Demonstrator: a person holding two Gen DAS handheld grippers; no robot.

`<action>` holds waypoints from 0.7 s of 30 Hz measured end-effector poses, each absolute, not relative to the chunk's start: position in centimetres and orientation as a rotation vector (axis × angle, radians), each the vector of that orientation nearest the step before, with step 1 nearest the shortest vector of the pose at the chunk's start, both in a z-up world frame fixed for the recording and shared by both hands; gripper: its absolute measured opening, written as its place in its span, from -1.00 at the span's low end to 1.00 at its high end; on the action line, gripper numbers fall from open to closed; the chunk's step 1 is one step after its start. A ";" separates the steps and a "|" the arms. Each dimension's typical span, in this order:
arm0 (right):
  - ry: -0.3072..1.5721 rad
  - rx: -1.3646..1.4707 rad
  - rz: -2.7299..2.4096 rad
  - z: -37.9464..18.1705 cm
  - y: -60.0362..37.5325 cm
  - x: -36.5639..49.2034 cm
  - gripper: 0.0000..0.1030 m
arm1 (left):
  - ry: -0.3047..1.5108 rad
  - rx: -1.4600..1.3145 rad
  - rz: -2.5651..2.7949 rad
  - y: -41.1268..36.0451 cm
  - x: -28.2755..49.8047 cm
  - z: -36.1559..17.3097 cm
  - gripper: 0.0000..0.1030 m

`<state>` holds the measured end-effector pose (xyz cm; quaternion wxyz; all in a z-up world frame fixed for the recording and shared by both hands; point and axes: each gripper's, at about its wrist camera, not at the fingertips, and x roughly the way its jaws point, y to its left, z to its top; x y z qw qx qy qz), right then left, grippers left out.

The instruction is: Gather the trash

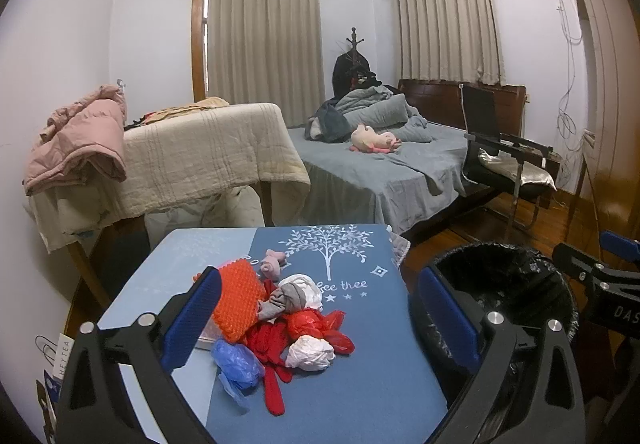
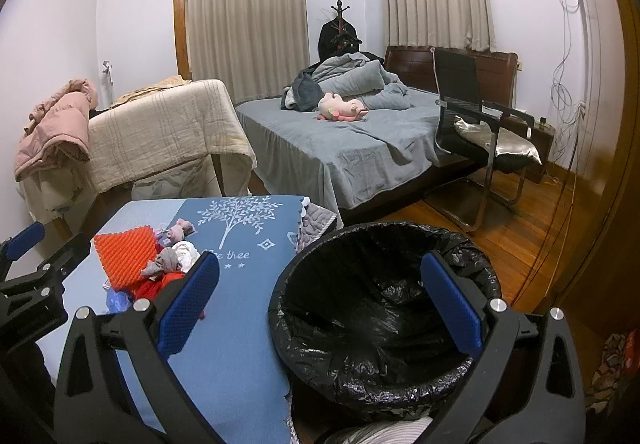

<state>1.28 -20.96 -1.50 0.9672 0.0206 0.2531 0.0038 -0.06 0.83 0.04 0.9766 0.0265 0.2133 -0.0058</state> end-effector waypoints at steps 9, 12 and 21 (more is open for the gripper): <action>0.511 0.042 0.008 -1.6 -20.9 1.3 0.90 | 0.429 0.053 -0.011 0.8 -0.1 0.1 0.88; 0.511 0.042 0.008 -1.6 -20.8 1.4 0.90 | 0.429 0.054 -0.011 0.8 -0.1 0.1 0.88; 0.512 0.042 0.008 -1.7 -20.7 1.4 0.90 | 0.429 0.053 -0.011 0.8 -0.1 0.0 0.88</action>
